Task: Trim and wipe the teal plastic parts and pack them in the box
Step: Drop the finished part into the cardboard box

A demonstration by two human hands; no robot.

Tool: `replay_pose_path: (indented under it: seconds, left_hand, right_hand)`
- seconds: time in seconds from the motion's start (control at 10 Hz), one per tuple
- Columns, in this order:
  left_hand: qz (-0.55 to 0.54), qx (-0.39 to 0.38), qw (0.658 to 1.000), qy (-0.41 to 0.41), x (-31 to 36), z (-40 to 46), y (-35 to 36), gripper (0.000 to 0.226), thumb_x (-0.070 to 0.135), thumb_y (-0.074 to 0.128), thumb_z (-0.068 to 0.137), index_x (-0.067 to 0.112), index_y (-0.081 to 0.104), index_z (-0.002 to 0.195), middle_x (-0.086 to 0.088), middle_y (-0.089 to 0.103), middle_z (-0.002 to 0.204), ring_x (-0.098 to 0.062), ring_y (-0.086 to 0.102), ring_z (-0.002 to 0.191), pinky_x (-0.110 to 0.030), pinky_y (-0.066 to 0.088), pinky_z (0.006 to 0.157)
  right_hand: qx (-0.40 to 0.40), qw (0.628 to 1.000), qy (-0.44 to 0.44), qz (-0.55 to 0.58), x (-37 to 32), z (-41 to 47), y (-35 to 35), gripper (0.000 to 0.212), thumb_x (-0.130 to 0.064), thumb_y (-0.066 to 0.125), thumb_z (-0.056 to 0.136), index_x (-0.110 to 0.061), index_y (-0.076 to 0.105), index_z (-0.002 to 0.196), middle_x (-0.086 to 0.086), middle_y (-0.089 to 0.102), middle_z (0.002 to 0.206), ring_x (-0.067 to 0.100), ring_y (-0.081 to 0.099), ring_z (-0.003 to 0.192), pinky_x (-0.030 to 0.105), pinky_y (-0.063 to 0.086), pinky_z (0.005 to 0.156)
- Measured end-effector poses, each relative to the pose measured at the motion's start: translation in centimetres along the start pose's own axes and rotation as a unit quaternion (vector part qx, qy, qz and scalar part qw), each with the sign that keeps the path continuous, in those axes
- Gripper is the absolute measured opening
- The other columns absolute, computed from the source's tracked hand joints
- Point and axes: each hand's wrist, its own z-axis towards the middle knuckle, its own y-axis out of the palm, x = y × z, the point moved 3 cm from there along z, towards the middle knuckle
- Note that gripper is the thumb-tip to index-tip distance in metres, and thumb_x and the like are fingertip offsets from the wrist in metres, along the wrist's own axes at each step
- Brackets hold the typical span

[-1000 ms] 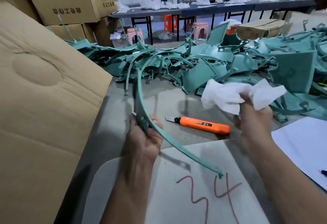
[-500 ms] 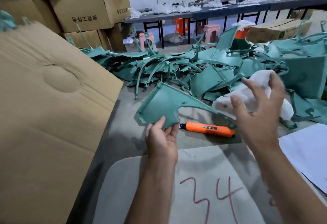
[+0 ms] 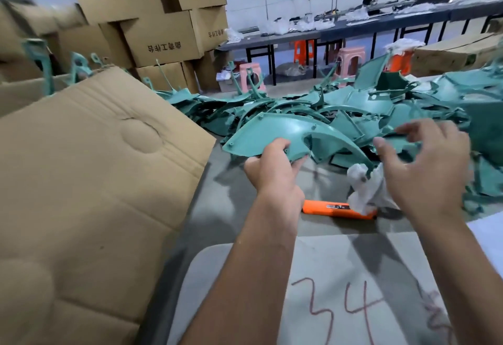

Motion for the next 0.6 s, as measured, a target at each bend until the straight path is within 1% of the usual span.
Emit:
replay_pose_path:
  seconds: [0.1,0.2,0.3,0.4,0.5,0.6]
  left_hand:
    - [0.022,-0.039,0.999,0.023,2.4,-1.1,0.9,0.024,-0.005,0.070,0.083,0.002,0.057,0.102,-0.020,0.066,0.108,-0.026,0.073,0.071,-0.034,0.063,0.057]
    - [0.057,-0.069,0.993,0.076,7.0,-2.1,1.7,0.019,-0.005,0.070,0.084,0.007,0.055,0.091,-0.018,0.067,0.102,-0.030,0.071,0.083,-0.033,0.063,0.058]
    - [0.046,-0.067,0.989,0.119,13.1,-3.1,1.6,0.020,-0.004,0.070,0.085,0.001,0.058,0.101,-0.023,0.066,0.114,-0.031,0.071,0.080,-0.034,0.063,0.058]
    - [-0.010,-0.055,0.985,0.161,19.8,-5.0,-0.6,0.031,-0.003,0.066,0.089,-0.003,0.060,0.119,-0.024,0.068,0.116,-0.026,0.066,0.067,-0.035,0.064,0.066]
    - [-0.031,-0.042,0.968,0.246,26.2,-6.5,-6.0,0.032,-0.001,0.056,0.099,-0.008,0.056,0.130,-0.020,0.063,0.118,-0.019,0.069,0.075,-0.025,0.061,0.072]
    - [-0.054,0.003,0.946,0.321,30.2,-9.1,-11.7,0.028,0.013,0.049,0.106,-0.007,0.060,0.123,-0.019,0.061,0.117,-0.019,0.071,0.084,-0.019,0.058,0.069]
  right_hand:
    - [-0.180,0.983,-0.037,-0.004,-2.4,-0.1,1.6,0.032,-0.044,0.051,0.103,-0.018,0.069,0.097,0.008,0.072,0.090,0.038,0.063,0.094,0.049,0.049,0.085]
    - [-0.183,0.973,0.003,0.143,-4.0,0.6,1.4,0.027,-0.035,0.051,0.103,-0.023,0.068,0.085,-0.005,0.070,0.068,0.027,0.069,0.071,0.051,0.057,0.073]
    - [-0.155,0.939,0.061,0.302,-7.6,1.7,1.6,0.028,-0.050,0.052,0.095,-0.033,0.073,0.089,-0.009,0.067,0.066,0.015,0.062,0.058,0.055,0.059,0.070]
    - [-0.160,0.901,0.073,0.396,-14.9,2.6,2.1,0.029,-0.054,0.052,0.093,-0.037,0.075,0.087,-0.011,0.057,0.057,0.009,0.049,0.051,0.037,0.049,0.054]
    - [-0.185,0.852,0.066,0.486,-24.4,2.8,2.7,0.030,-0.045,0.058,0.095,-0.022,0.074,0.087,-0.010,0.056,0.058,0.005,0.045,0.047,0.021,0.038,0.042]
    - [-0.269,0.781,0.081,0.557,-33.2,2.5,4.3,0.019,-0.023,0.062,0.100,-0.020,0.067,0.082,-0.006,0.056,0.060,0.009,0.045,0.044,0.021,0.041,0.042]
